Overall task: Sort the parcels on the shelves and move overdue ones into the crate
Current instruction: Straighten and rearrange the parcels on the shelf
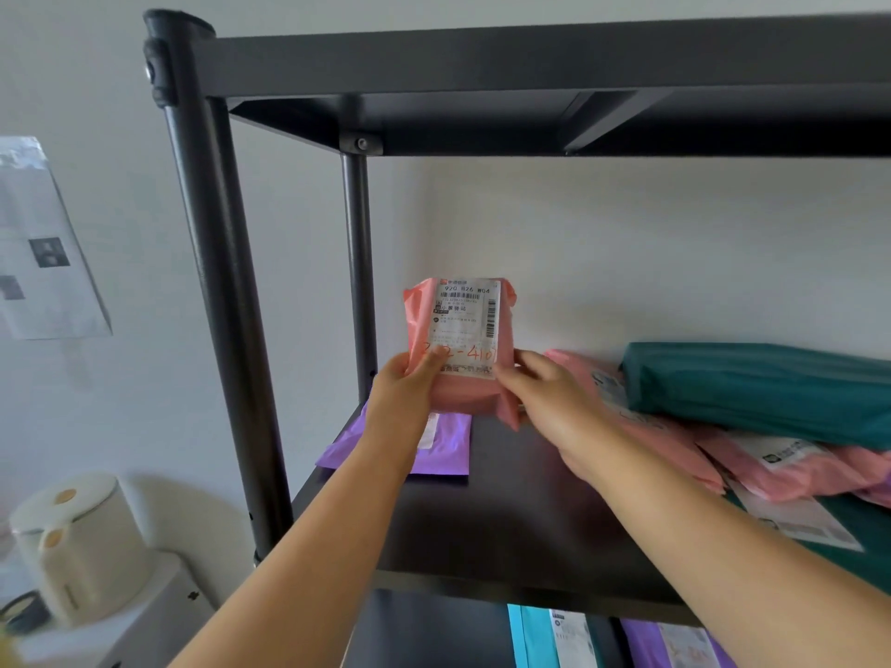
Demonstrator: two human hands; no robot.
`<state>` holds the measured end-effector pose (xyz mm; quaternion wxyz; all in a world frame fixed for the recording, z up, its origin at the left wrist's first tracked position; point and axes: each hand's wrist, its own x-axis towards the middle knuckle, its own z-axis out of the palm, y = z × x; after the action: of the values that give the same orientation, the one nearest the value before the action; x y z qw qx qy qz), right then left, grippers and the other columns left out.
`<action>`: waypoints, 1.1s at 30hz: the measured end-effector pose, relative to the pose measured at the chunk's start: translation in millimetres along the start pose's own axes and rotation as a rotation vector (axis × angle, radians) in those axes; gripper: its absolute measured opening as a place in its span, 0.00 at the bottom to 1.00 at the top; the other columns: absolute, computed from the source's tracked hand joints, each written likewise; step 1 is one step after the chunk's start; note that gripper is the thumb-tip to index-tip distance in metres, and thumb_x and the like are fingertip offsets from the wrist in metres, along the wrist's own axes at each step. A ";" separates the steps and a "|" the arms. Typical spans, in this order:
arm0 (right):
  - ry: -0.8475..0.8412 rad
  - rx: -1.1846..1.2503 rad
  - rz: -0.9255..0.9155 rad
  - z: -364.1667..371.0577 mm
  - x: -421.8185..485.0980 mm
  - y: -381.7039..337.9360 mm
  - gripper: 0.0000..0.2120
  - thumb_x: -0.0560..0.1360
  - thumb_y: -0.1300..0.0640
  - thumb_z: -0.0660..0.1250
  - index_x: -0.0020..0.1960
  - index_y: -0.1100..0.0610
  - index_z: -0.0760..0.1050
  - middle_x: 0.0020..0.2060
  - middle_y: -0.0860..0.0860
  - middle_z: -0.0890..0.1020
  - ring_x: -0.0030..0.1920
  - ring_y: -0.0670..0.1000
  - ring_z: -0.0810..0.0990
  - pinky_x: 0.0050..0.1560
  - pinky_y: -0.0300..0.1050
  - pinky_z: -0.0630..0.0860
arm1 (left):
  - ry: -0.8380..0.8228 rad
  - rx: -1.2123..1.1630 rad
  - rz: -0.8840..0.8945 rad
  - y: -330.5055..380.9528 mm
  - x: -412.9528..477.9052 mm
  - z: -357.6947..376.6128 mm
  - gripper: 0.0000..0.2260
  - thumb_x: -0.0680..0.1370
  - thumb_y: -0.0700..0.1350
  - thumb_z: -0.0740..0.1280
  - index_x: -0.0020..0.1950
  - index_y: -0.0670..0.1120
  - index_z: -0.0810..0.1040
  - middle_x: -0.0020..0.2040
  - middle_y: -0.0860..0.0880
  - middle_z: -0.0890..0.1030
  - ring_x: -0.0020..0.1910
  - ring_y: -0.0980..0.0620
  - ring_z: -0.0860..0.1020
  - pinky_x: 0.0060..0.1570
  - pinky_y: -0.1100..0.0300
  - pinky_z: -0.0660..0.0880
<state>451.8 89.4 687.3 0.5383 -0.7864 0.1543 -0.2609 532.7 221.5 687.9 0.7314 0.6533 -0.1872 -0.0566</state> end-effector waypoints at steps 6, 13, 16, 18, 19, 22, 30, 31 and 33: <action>-0.100 -0.069 0.083 34.5 4.3 7.1 0.17 0.81 0.44 0.60 0.66 0.50 0.74 0.56 0.47 0.82 0.54 0.50 0.81 0.59 0.54 0.79 | 0.151 0.182 -0.033 -18.0 17.3 -15.4 0.16 0.81 0.50 0.62 0.63 0.42 0.73 0.53 0.44 0.81 0.48 0.48 0.81 0.37 0.60 0.75; -0.100 -0.138 0.093 57.8 11.8 15.7 0.14 0.82 0.54 0.60 0.64 0.53 0.78 0.56 0.48 0.83 0.54 0.51 0.81 0.59 0.50 0.78 | 0.169 0.420 -0.136 -27.9 17.6 -26.1 0.14 0.80 0.43 0.59 0.65 0.43 0.67 0.54 0.46 0.76 0.44 0.49 0.75 0.32 0.61 0.66; -0.103 -0.178 0.082 62.7 12.6 17.5 0.15 0.81 0.52 0.61 0.65 0.55 0.77 0.59 0.50 0.82 0.57 0.52 0.81 0.61 0.51 0.77 | 0.171 0.538 -0.094 -28.9 15.5 -28.8 0.13 0.81 0.41 0.58 0.66 0.44 0.67 0.56 0.46 0.76 0.47 0.48 0.74 0.30 0.65 0.65; -0.104 -0.211 0.075 65.1 13.1 19.7 0.16 0.81 0.51 0.61 0.65 0.56 0.77 0.60 0.50 0.82 0.57 0.52 0.80 0.60 0.51 0.76 | 0.163 0.616 -0.041 -29.0 14.0 -29.1 0.14 0.82 0.41 0.57 0.67 0.46 0.67 0.60 0.45 0.76 0.47 0.49 0.74 0.30 0.65 0.65; -0.107 -0.229 0.074 64.8 12.8 19.4 0.16 0.81 0.51 0.61 0.65 0.56 0.77 0.60 0.51 0.82 0.57 0.53 0.80 0.60 0.50 0.76 | 0.158 0.649 -0.018 -29.6 14.0 -28.2 0.14 0.82 0.42 0.58 0.68 0.46 0.66 0.61 0.45 0.75 0.47 0.50 0.74 0.32 0.64 0.67; -0.108 -0.240 0.075 64.2 11.1 18.3 0.15 0.81 0.51 0.62 0.64 0.55 0.77 0.59 0.51 0.82 0.56 0.53 0.81 0.60 0.51 0.76 | 0.161 0.694 0.001 -29.1 13.2 -29.1 0.17 0.82 0.43 0.59 0.71 0.48 0.65 0.64 0.44 0.72 0.53 0.47 0.75 0.44 0.59 0.71; -0.067 -0.292 0.020 45.7 -0.6 -7.8 0.15 0.82 0.53 0.59 0.68 0.53 0.72 0.57 0.45 0.79 0.54 0.48 0.78 0.48 0.40 0.75 | 0.229 0.702 0.149 -9.3 6.2 -24.1 0.19 0.82 0.46 0.60 0.74 0.49 0.65 0.70 0.45 0.69 0.68 0.45 0.66 0.65 0.51 0.68; -0.041 -0.288 0.015 39.5 -3.2 -12.5 0.15 0.83 0.54 0.59 0.69 0.52 0.71 0.57 0.46 0.79 0.54 0.48 0.77 0.50 0.41 0.75 | 0.222 0.676 0.187 -5.7 4.8 -20.5 0.19 0.82 0.45 0.60 0.73 0.50 0.66 0.71 0.46 0.68 0.69 0.46 0.66 0.65 0.52 0.68; 0.044 -0.273 -0.013 26.3 -7.0 -19.3 0.16 0.82 0.55 0.58 0.69 0.51 0.72 0.59 0.48 0.79 0.56 0.50 0.79 0.59 0.48 0.77 | 0.193 0.614 0.269 0.9 2.2 -12.6 0.18 0.82 0.43 0.60 0.72 0.50 0.68 0.71 0.47 0.69 0.69 0.47 0.67 0.63 0.55 0.68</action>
<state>460.5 120.3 696.0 0.4211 -0.8474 0.1947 -0.2582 539.0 232.7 688.2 0.5158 0.8148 -0.2099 0.1612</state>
